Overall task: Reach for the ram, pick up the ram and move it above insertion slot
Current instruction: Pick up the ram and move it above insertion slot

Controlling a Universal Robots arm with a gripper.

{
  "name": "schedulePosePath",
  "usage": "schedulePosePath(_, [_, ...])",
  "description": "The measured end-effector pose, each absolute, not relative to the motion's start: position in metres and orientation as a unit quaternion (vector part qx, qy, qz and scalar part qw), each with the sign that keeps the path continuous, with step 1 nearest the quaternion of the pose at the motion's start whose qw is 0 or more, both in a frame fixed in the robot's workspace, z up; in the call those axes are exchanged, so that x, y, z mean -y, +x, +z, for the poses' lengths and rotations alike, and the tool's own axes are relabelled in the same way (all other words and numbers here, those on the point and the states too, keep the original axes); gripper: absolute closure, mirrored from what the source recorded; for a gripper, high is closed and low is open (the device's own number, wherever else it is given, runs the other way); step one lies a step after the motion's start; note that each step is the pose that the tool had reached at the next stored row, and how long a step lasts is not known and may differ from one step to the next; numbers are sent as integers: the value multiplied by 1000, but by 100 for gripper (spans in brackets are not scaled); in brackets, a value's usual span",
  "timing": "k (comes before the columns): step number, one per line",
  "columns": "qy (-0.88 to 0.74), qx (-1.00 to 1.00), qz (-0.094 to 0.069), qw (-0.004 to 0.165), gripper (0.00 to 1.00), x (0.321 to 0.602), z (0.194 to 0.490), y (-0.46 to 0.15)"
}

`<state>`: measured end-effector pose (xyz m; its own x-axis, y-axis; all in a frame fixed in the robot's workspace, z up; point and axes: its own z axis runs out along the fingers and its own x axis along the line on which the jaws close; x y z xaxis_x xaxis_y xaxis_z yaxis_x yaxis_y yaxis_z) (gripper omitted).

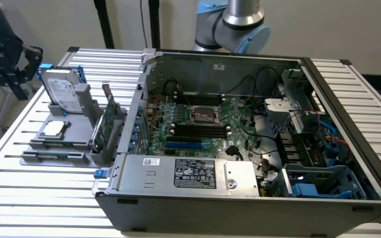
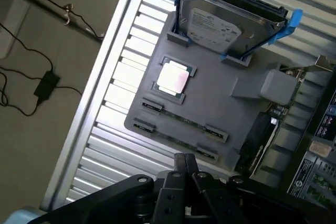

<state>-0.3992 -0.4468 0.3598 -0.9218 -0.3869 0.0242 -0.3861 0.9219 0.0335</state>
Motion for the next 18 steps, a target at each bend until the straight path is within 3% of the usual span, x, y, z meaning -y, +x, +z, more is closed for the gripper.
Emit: schedulePosePath(18, [355,935,-11,17,89,447,357,-399])
